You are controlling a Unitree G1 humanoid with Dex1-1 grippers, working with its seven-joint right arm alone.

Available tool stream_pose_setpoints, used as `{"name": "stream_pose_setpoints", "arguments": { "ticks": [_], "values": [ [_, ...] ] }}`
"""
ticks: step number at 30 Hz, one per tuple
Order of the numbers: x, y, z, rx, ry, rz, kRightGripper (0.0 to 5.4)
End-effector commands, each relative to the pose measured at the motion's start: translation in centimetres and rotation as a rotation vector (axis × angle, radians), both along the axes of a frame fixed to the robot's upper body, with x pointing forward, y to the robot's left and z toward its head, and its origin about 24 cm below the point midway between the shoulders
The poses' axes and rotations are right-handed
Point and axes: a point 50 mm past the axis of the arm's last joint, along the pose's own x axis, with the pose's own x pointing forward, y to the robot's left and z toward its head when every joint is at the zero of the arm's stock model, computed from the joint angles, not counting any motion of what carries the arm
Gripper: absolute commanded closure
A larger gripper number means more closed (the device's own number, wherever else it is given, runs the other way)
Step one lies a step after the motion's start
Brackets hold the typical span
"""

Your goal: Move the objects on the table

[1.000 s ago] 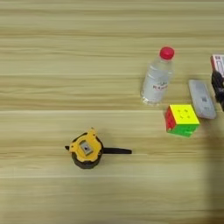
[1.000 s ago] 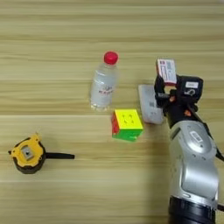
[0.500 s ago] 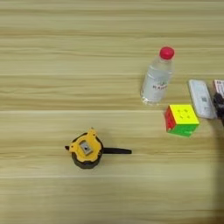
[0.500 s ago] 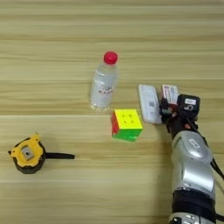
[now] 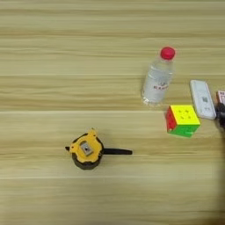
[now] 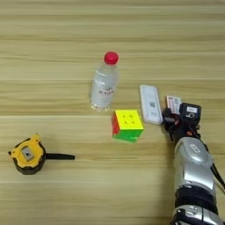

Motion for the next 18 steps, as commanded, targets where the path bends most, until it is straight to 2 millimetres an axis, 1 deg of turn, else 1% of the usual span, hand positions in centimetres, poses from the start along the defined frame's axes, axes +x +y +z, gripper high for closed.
{"name": "stream_pose_setpoints", "arguments": {
  "ticks": [1,4,5,7,10,18],
  "values": [
    [1.7,-1.0,3.5,-0.089,-0.113,0.003,3.03],
    [1.8,-0.9,3.5,-0.089,-0.112,0.002,2.65],
    [1.8,-0.9,3.5,-0.089,-0.113,0.003,2.65],
    [1.8,-0.9,3.5,-0.089,-0.115,0.003,2.35],
    [1.8,-0.8,3.6,-0.087,-0.124,0.006,2.08],
    [1.8,0.0,4.7,-0.108,-0.185,0.04,1.3]
  ]
}}
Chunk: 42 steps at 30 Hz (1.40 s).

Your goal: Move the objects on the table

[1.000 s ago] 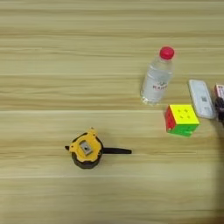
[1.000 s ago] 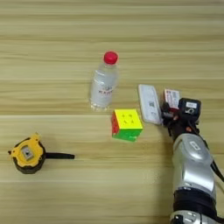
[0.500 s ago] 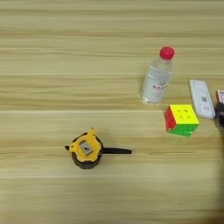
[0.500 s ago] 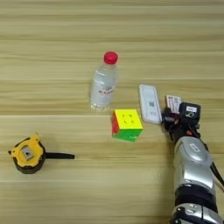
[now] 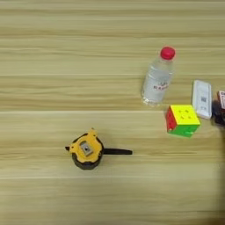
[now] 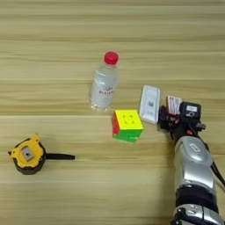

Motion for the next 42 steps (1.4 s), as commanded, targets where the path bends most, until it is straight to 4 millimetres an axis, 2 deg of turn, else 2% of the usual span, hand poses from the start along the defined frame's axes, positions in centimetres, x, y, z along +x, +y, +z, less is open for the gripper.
{"name": "stream_pose_setpoints", "arguments": {
  "ticks": [1,10,14,20,24,35,42],
  "values": [
    [1.5,0.0,4.4,-0.085,-0.165,0.035,1.26],
    [1.4,1.4,7.1,-0.106,-0.26,0.076,0.37],
    [1.5,3.3,8.2,-0.104,-0.296,0.139,0.04],
    [0.9,7.2,10.4,-0.109,-0.363,0.265,0.04],
    [-0.3,9.5,11.3,-0.105,-0.387,0.332,0.04],
    [-3.2,12.4,11.8,-0.071,-0.386,0.402,0.04],
    [-2.6,13.4,10.6,-0.045,-0.343,0.436,0.04]
  ]
}}
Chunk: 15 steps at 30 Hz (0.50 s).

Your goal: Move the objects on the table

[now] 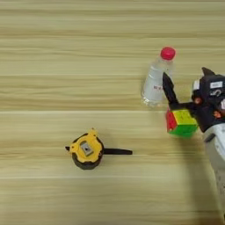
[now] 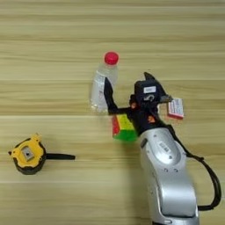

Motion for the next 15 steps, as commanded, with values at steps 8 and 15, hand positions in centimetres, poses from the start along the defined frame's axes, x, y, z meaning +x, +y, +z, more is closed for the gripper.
{"name": "stream_pose_setpoints", "arguments": {
  "ticks": [8,15],
  "values": [
    [2.8,1.5,-0.2,-0.013,-0.022,0.074,0.04],
    [4.4,2.1,-0.8,-0.015,-0.008,0.101,0.04]
  ]
}}
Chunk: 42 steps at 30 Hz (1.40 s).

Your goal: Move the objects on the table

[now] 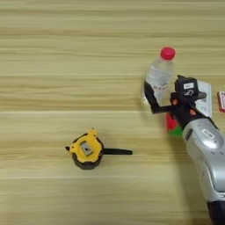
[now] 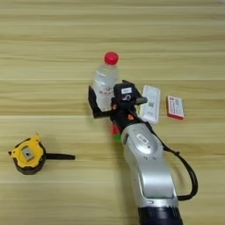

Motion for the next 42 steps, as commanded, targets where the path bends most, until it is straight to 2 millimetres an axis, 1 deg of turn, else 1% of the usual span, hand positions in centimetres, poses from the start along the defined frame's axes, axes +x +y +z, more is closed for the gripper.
{"name": "stream_pose_setpoints", "arguments": {
  "ticks": [1,9,15,20,27,28,29,31,37,42],
  "values": [
    [1.8,0.6,2.5,-0.018,-0.129,0.033,0.04],
    [3.9,0.4,2.0,-0.008,-0.113,0.019,0.04],
    [5.6,0.7,1.3,0.011,-0.082,0.011,0.04],
    [5.8,1.4,1.0,0.02,-0.086,0.026,0.73],
    [5.6,3.2,1.0,0.037,-0.086,0.073,1.72],
    [5.6,3.7,1.1,0.039,-0.086,0.083,1.8],
    [5.6,4.1,1.1,0.041,-0.086,0.092,2.02],
    [5.7,5.6,1.1,0.054,-0.081,0.122,2.12],
    [5.6,10.0,1.4,0.072,-0.077,0.223,2.18],
    [5.3,13.1,1.1,0.07,-0.065,0.298,2.18]
  ]
}}
